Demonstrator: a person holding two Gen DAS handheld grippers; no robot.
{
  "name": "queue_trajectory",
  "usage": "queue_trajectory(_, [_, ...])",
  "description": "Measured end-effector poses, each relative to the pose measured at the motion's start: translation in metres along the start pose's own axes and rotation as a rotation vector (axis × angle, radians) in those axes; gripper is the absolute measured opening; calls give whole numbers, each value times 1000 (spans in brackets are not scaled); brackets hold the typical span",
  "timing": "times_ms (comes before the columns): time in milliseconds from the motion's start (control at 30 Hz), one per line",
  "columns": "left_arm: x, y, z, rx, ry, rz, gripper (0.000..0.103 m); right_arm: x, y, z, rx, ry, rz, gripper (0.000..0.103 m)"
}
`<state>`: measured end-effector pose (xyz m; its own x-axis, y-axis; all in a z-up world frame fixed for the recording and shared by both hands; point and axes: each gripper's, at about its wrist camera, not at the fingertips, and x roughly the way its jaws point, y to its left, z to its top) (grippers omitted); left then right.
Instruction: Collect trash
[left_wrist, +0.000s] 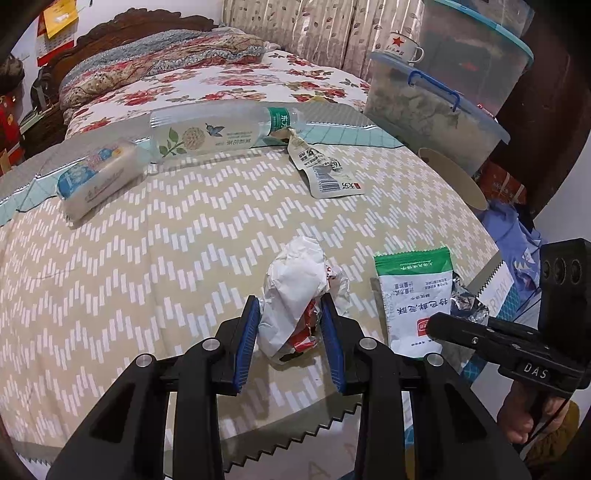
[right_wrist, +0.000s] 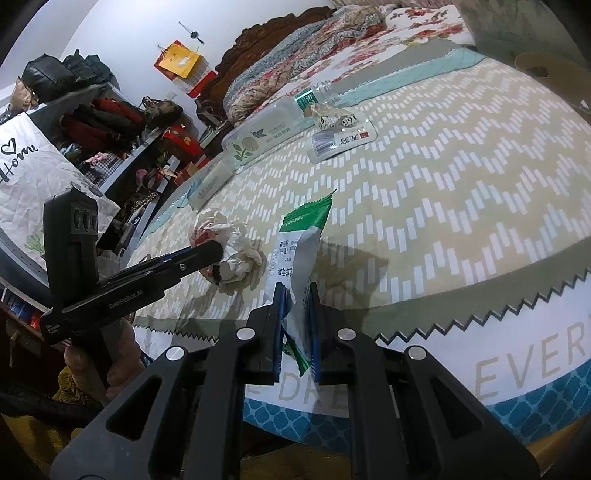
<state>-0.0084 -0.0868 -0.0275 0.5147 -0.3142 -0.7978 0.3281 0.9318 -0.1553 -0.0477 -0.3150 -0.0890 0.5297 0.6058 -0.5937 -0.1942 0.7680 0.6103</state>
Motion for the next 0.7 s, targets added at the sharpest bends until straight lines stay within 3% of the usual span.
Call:
queue_trajectory(367, [1, 5, 1, -7, -19, -21, 38, 12, 0, 0, 2, 34, -22, 14])
queue_trajectory(400, [1, 5, 1, -7, -22, -21, 40, 13, 1, 0, -5, 34, -27, 14])
queue_trajectory(467, [2, 5, 2, -12, -24, -24, 57, 15, 3, 0, -20, 35, -36, 14])
queue_trajectory(700, [7, 2, 6, -12, -26, -45, 73, 18, 10, 2, -70, 31, -73, 16])
